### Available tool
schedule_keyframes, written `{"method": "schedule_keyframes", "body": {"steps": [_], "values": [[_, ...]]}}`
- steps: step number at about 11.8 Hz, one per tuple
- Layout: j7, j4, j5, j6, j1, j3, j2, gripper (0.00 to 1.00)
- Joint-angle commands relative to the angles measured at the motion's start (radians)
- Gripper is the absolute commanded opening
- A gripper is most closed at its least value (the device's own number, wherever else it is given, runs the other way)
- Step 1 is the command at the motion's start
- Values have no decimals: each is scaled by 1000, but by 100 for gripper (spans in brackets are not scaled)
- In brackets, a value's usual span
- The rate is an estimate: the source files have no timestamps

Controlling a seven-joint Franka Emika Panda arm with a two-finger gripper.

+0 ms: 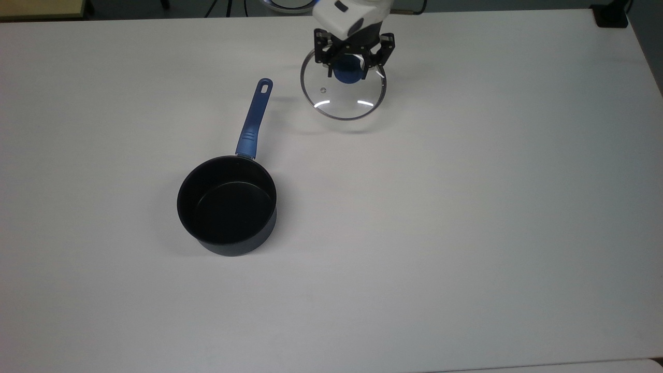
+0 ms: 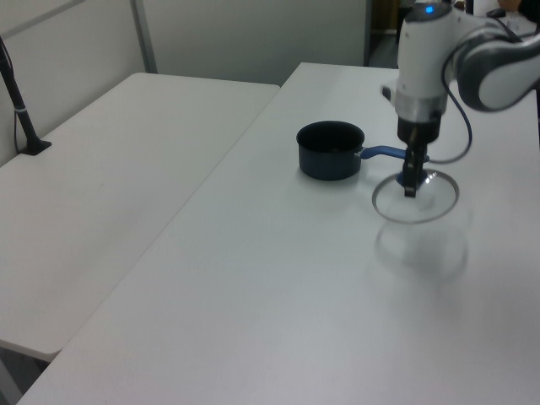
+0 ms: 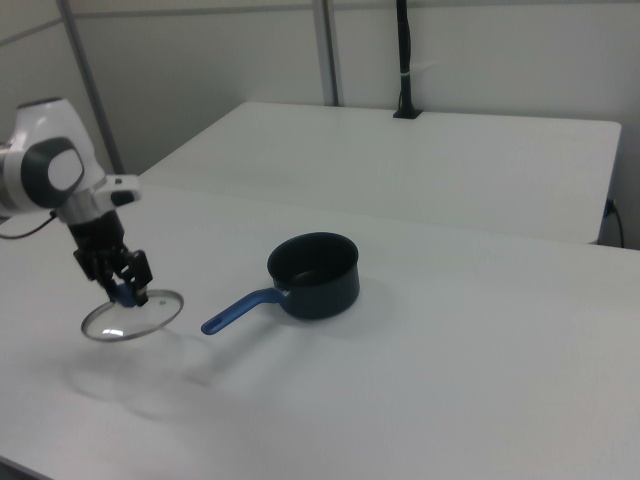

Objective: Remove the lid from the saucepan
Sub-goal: 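Carry the lid away from the saucepan and lower it onto the table, then open the gripper, release the lid knob, and raise the gripper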

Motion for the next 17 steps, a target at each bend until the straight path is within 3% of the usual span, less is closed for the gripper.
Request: {"method": "schedule_keyframes", "body": {"steps": [1,3,7,8,9,10,12,15,17], "values": [[18,-60,16,42,6,17,5,51],[19,-68,16,43,5,49,45,51],[18,-69,15,60,8,52,115,52],[18,-68,15,59,8,52,115,56],[18,-65,15,50,2,52,112,81],[19,-59,15,46,-6,52,107,100],[21,16,16,-44,-18,52,101,100],[27,192,31,-203,-102,38,41,100],[24,339,31,-283,-121,-64,38,100]]}}
